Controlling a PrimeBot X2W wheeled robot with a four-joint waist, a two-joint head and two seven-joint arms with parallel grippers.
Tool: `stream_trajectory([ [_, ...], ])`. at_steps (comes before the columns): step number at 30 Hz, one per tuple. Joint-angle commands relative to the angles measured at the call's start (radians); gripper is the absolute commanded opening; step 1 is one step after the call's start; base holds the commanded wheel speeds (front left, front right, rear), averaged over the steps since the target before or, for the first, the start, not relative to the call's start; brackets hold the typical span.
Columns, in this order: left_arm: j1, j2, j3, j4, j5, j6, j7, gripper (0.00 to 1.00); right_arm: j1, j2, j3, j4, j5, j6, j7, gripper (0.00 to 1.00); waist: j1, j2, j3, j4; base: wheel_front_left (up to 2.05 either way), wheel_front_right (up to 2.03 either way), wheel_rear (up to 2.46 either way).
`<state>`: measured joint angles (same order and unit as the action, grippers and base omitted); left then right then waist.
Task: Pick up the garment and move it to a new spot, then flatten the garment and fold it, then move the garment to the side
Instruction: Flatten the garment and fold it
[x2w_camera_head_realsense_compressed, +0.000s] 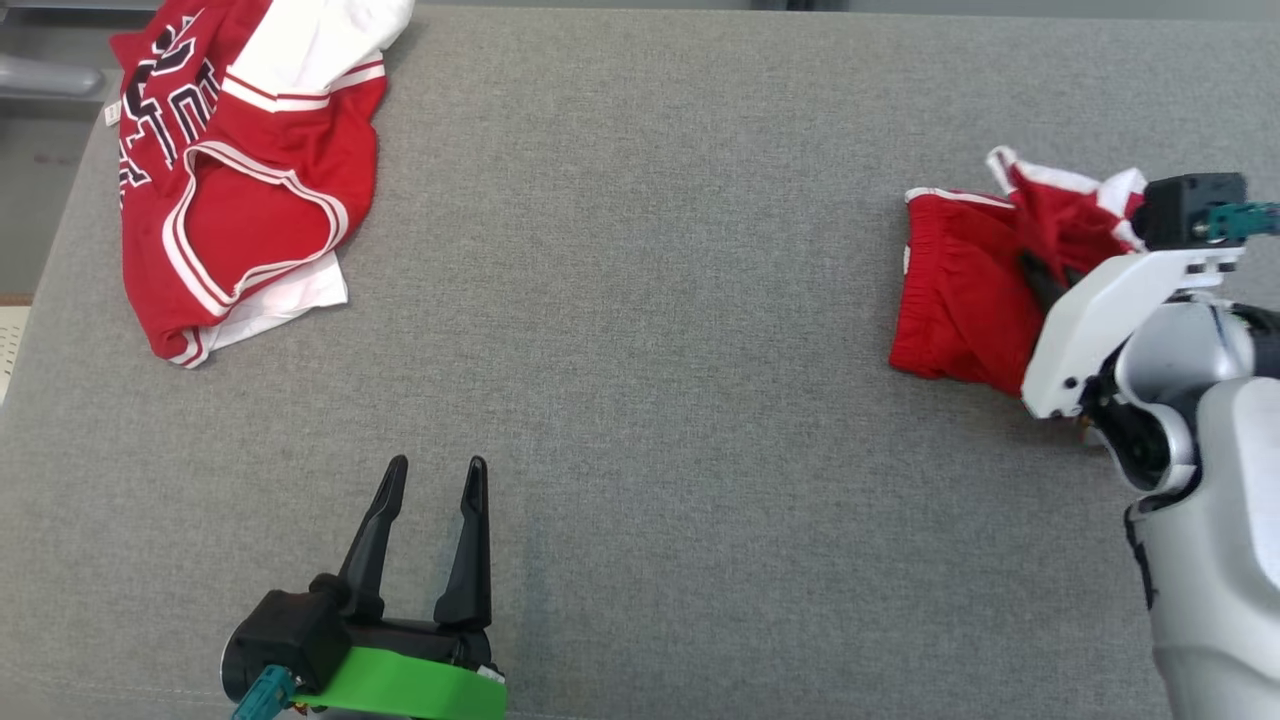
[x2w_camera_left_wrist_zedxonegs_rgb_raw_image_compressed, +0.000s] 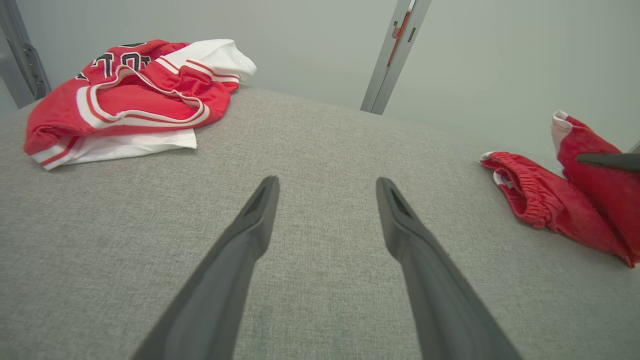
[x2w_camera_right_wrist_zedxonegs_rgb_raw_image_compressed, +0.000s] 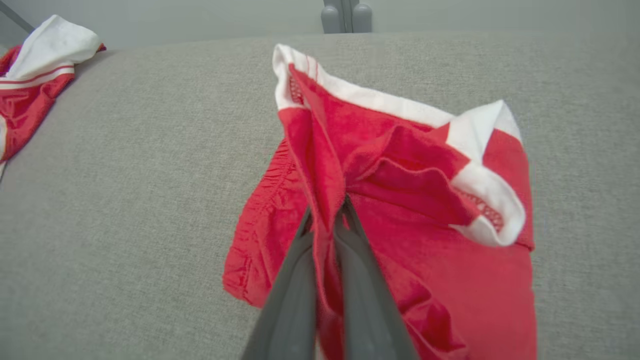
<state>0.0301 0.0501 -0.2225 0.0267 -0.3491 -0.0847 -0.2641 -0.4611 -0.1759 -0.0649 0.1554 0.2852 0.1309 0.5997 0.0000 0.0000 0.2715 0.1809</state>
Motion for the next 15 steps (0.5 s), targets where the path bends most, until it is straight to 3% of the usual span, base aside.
stream_trajectory([
  [1, -0.010, 0.001, 0.001, 0.003, 0.009, 0.005, 0.000, 1.00, 0.009, 0.006, 0.012, 0.009, -0.012, 0.000, -0.009, 0.00, 0.0000, 0.0000, -0.004, 0.003, 0.00, 0.00, 0.00],
  [14, 0.000, 0.001, -0.021, 0.025, -0.009, 0.013, 0.000, 1.00, -0.044, 0.043, 0.019, 0.111, -0.053, 0.000, -0.063, 0.00, 0.0000, 0.0000, -0.009, 0.012, 0.00, 0.00, 0.00],
  [15, -0.005, 0.001, -0.023, 0.026, -0.009, 0.013, 0.000, 1.00, -0.048, 0.049, 0.018, 0.120, -0.060, 0.000, -0.070, 0.09, 0.0000, 0.0000, -0.007, 0.012, 0.00, 0.00, 0.00],
])
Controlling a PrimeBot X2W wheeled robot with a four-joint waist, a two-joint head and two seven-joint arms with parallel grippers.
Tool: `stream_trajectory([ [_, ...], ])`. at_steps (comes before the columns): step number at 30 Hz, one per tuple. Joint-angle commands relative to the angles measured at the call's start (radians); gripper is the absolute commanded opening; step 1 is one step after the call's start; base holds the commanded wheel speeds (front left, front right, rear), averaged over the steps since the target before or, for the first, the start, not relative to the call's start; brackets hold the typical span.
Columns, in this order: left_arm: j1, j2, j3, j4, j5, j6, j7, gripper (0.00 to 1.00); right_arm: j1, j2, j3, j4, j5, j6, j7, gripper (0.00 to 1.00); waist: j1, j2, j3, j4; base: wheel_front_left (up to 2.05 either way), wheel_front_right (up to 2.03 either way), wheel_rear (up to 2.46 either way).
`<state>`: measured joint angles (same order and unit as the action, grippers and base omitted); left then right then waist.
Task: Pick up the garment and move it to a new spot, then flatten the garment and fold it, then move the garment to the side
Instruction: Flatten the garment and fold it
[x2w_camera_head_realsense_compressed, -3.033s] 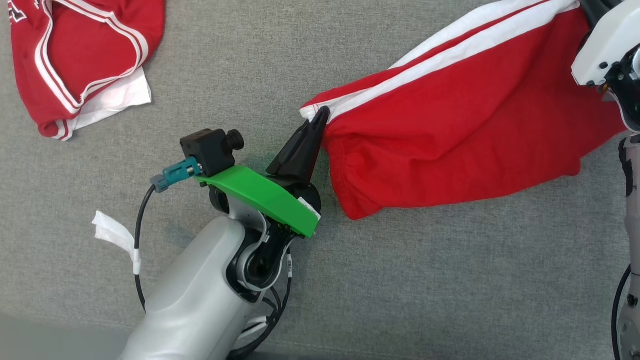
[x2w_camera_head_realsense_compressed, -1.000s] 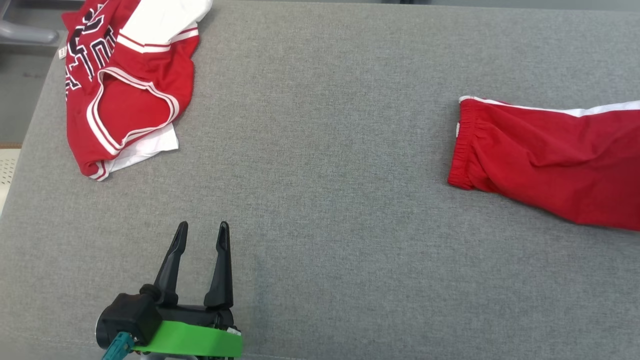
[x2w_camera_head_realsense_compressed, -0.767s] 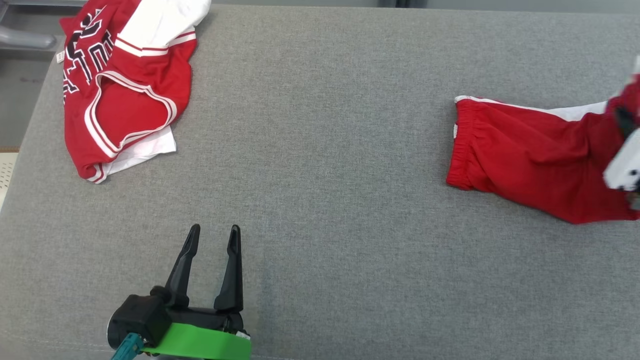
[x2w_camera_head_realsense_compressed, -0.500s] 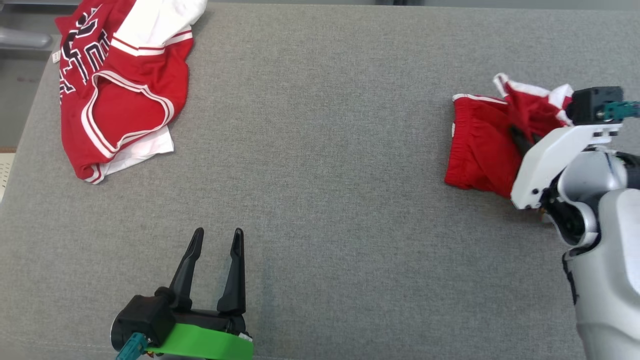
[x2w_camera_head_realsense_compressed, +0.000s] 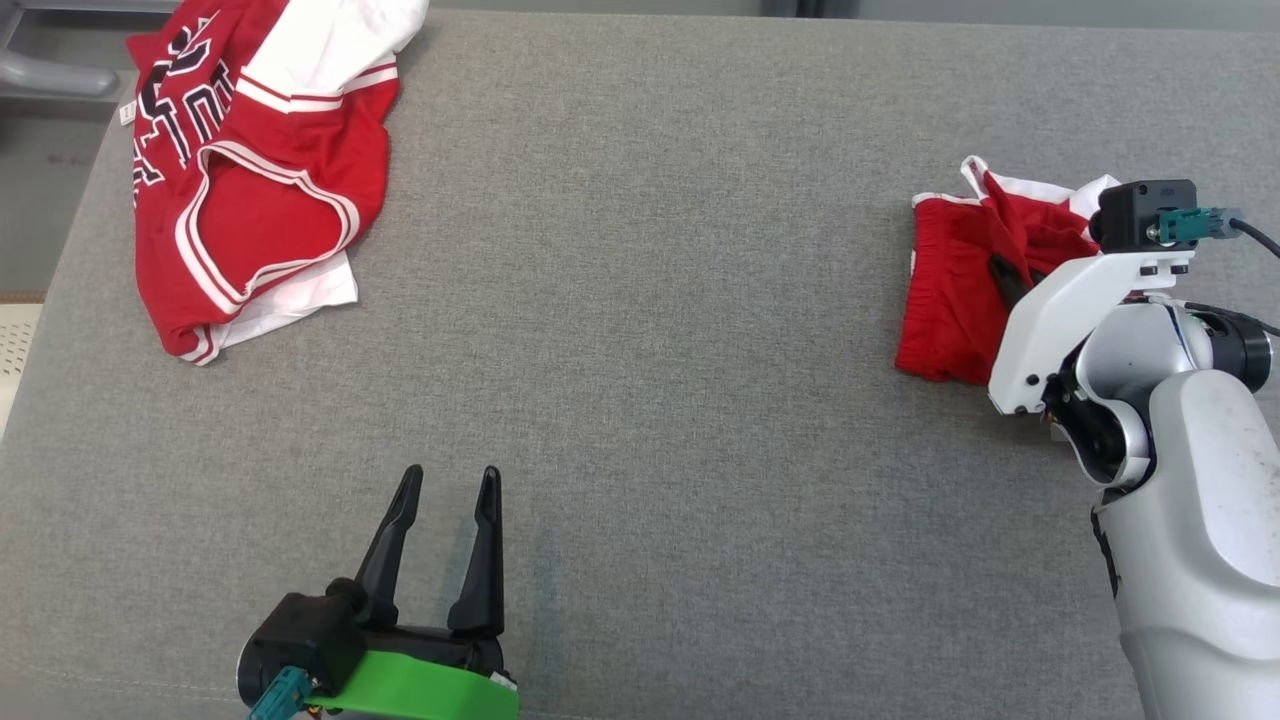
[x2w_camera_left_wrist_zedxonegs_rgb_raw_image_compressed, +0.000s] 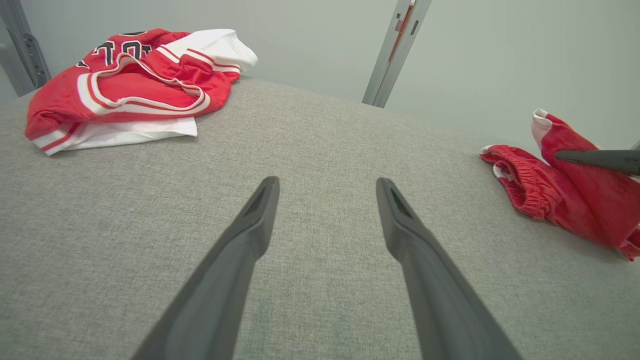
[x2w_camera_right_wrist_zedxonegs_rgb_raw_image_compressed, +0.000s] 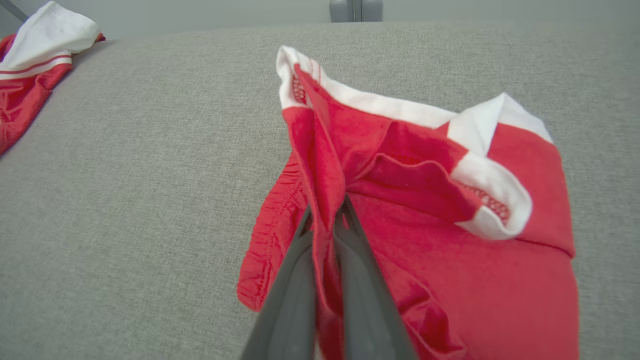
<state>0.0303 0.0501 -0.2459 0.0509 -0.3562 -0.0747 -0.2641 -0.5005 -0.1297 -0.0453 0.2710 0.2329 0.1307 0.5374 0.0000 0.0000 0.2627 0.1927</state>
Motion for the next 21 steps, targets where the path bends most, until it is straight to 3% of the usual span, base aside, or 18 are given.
stream_trajectory([
  [1, -0.009, 0.001, -0.002, 0.002, -0.001, 0.002, 0.000, 1.00, -0.011, 0.008, 0.005, 0.012, -0.010, 0.000, -0.012, 0.31, 0.0000, 0.0000, 0.003, 0.000, 0.00, 0.00, 0.00],
  [2, -0.014, 0.001, -0.002, 0.003, -0.002, 0.002, 0.000, 1.00, -0.016, 0.014, 0.012, 0.017, -0.011, 0.000, -0.018, 0.59, 0.0000, 0.0000, 0.003, 0.001, 0.00, 0.00, 0.00],
  [3, -0.017, 0.001, -0.002, 0.003, -0.002, 0.001, 0.000, 1.00, -0.022, 0.019, 0.013, 0.021, -0.011, 0.000, -0.027, 1.00, 0.0000, 0.0000, 0.004, 0.000, 0.00, 0.00, 0.00],
  [16, 0.025, 0.001, 0.013, 0.004, 0.013, 0.012, 0.000, 1.00, 0.022, 0.066, 0.096, -0.034, 0.106, 0.000, -0.143, 1.00, 0.0000, 0.0000, -0.052, -0.037, 0.00, 0.00, 0.00],
  [21, 0.039, 0.001, 0.023, -0.006, 0.022, 0.016, 0.000, 1.00, 0.085, 0.014, 0.120, -0.115, 0.047, 0.000, -0.233, 1.00, 0.0000, 0.0000, -0.077, -0.067, 0.00, 0.00, 0.00],
])
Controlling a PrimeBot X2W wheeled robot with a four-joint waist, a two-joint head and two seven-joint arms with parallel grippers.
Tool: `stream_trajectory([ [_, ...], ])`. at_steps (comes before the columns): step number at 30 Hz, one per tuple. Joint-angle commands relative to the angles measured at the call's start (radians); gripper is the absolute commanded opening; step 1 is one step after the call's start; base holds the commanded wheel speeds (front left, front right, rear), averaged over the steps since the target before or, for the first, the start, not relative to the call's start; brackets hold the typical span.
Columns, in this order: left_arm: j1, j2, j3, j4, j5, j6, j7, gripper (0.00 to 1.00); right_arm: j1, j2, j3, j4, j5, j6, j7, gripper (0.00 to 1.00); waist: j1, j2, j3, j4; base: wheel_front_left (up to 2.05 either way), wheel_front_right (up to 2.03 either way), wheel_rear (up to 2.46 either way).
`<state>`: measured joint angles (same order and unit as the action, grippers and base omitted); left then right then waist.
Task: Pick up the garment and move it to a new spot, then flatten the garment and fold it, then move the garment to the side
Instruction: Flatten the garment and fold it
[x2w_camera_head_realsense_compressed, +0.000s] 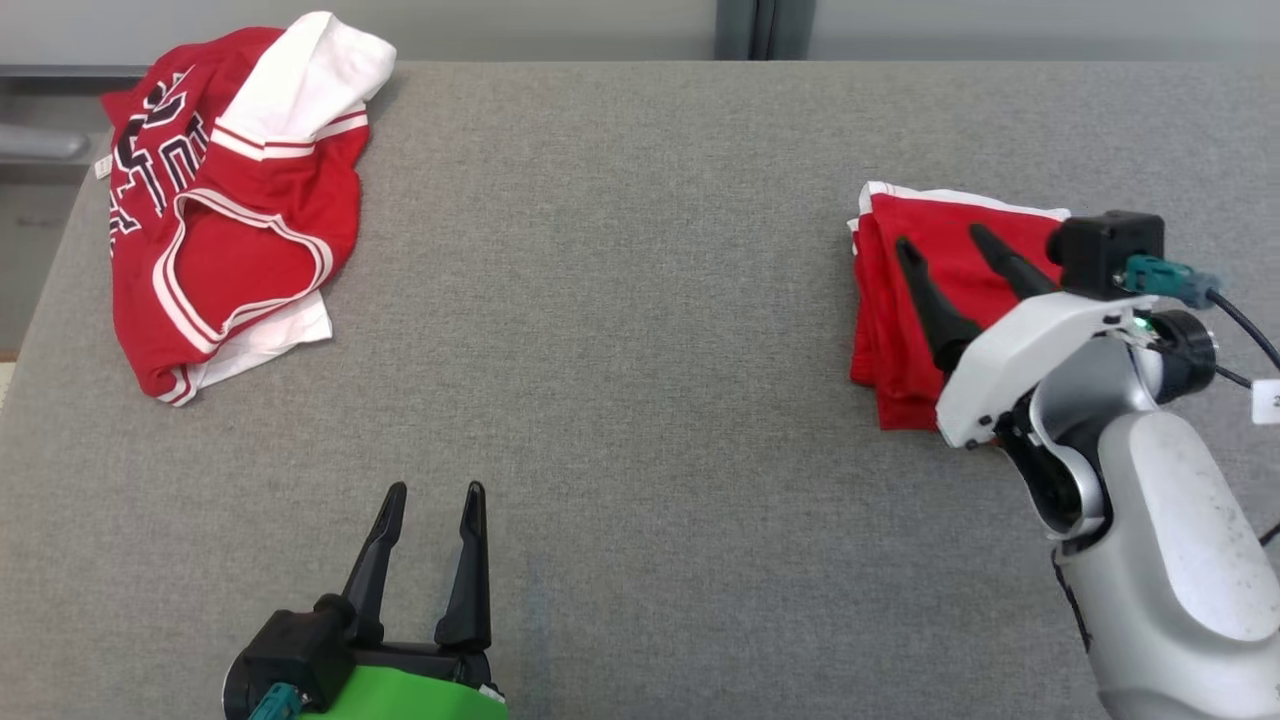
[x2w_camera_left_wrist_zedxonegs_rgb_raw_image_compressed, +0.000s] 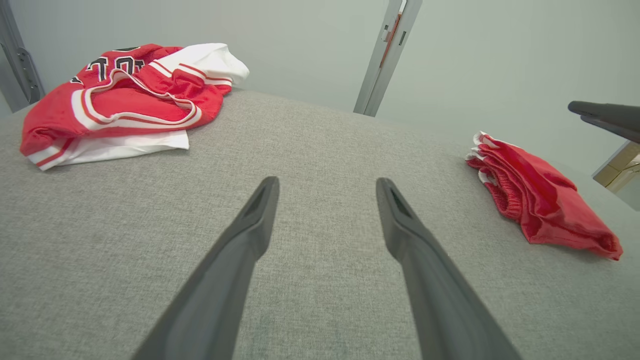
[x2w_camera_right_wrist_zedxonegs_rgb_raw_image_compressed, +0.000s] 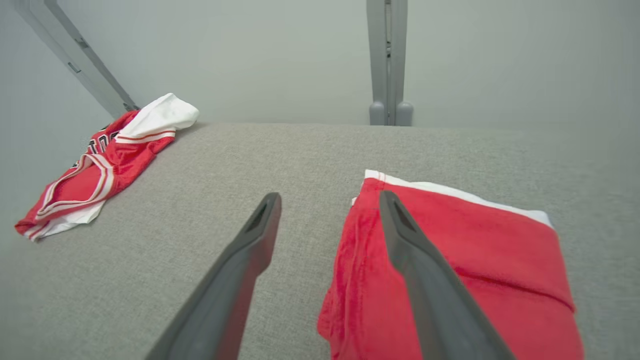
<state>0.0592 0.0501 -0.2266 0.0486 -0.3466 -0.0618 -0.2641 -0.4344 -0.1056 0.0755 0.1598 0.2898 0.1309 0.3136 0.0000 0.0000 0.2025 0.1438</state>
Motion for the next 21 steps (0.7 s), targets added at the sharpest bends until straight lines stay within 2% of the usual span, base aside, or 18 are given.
stream_trajectory([
  [1, 0.015, 0.001, 0.005, -0.006, 0.012, 0.004, 0.000, 1.00, 0.034, -0.025, -0.001, -0.023, -0.040, 0.000, -0.046, 1.00, 0.0000, 0.0000, -0.024, -0.023, 0.00, 0.00, 0.00],
  [8, 0.045, 0.001, 0.027, -0.019, 0.024, 0.008, 0.000, 1.00, 0.154, -0.075, -0.060, -0.084, -0.173, -0.001, -0.262, 1.00, 0.0000, 0.0000, -0.074, -0.047, 0.00, 0.00, 0.00],
  [15, 0.092, 0.001, 0.074, -0.016, 0.056, 0.008, 0.000, 1.00, 0.314, -0.081, -0.177, -0.056, -0.226, -0.001, -0.514, 1.00, 0.0000, 0.0000, -0.153, -0.031, 0.00, 0.00, 0.00],
  [21, 0.132, 0.001, 0.136, -0.012, 0.074, 0.014, 0.000, 1.00, 0.444, -0.027, -0.241, 0.003, -0.217, -0.001, -0.578, 1.00, 0.0000, 0.0000, -0.205, -0.017, 0.00, 0.00, 0.00],
])
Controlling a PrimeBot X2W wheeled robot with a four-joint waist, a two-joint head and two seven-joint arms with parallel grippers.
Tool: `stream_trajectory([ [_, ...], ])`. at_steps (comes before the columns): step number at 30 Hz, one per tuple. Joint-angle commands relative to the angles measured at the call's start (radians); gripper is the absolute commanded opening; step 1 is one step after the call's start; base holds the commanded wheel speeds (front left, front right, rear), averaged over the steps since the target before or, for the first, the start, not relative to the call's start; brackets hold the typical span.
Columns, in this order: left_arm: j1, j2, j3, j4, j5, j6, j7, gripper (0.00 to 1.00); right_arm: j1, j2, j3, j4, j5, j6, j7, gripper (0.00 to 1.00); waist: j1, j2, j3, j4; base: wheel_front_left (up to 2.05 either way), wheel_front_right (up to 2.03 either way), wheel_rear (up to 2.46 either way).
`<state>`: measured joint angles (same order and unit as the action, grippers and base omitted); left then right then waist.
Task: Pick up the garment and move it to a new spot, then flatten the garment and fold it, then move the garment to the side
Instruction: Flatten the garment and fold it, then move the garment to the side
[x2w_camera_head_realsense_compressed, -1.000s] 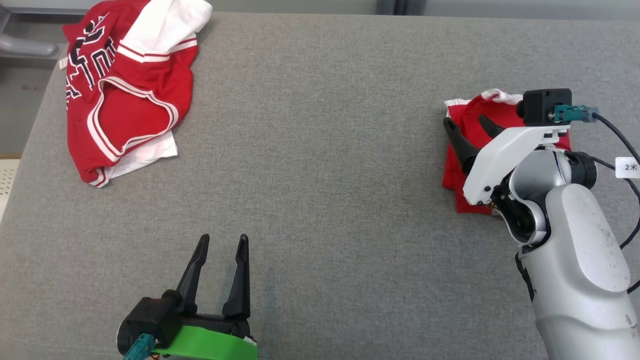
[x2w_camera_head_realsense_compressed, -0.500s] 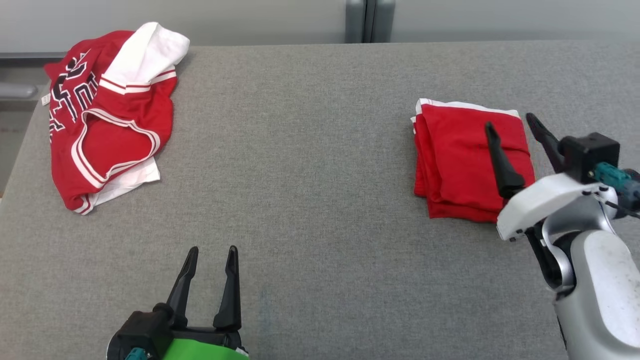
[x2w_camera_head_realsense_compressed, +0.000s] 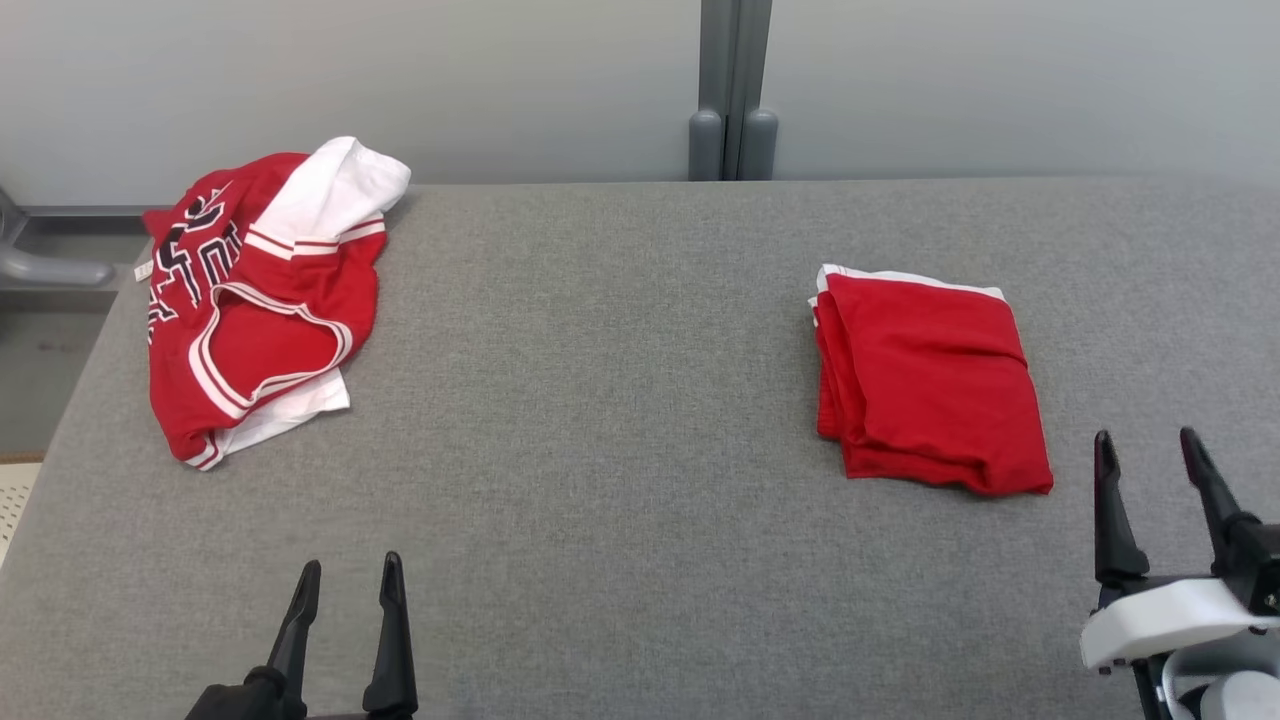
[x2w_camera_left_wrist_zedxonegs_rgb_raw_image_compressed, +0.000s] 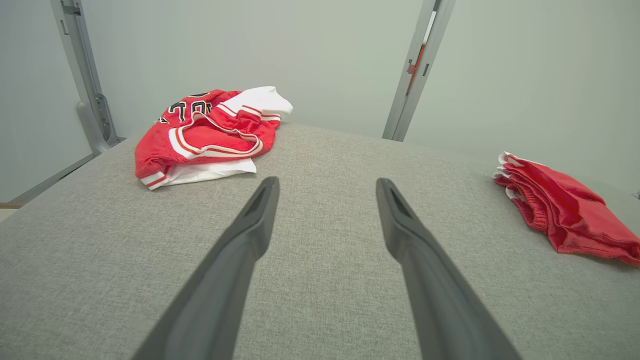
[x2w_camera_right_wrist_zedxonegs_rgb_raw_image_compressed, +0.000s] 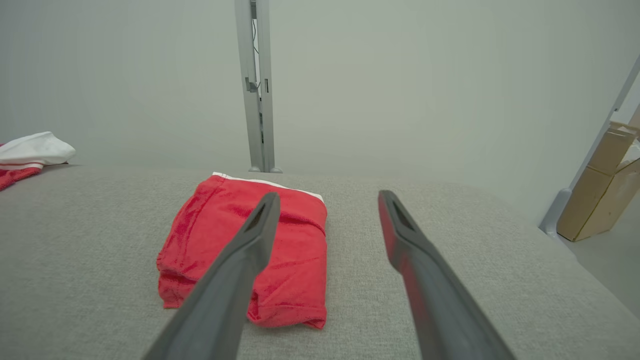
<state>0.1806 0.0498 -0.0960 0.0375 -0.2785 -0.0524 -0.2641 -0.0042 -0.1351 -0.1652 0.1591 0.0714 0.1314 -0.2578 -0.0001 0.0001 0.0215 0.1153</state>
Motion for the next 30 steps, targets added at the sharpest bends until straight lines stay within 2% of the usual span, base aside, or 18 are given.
stream_trajectory([
  [1, 0.017, 0.002, 0.012, 0.003, 0.009, 0.006, 0.000, 1.00, 0.026, 0.008, -0.003, 0.001, -0.005, -0.001, -0.008, 1.00, 0.0001, -0.0001, -0.028, 0.014, 0.00, 0.00, 0.00],
  [12, 0.025, 0.002, 0.059, 0.032, 0.039, -0.032, 0.000, 1.00, 0.122, 0.070, -0.024, -0.011, -0.023, -0.002, -0.007, 1.00, 0.0001, -0.0001, -0.050, 0.009, 0.00, 0.00, 0.00],
  [26, 0.026, 0.002, 0.057, 0.039, 0.037, -0.044, 0.000, 1.00, 0.104, 0.080, -0.012, 0.013, -0.025, -0.002, -0.007, 1.00, 0.0001, -0.0001, -0.046, -0.013, 0.00, 0.00, 0.00],
  [30, 0.020, 0.002, 0.050, 0.037, 0.031, -0.042, 0.000, 1.00, 0.076, 0.081, -0.022, 0.031, 0.020, -0.002, -0.007, 1.00, 0.0001, -0.0001, -0.035, -0.011, 0.00, 0.00, 0.00],
])
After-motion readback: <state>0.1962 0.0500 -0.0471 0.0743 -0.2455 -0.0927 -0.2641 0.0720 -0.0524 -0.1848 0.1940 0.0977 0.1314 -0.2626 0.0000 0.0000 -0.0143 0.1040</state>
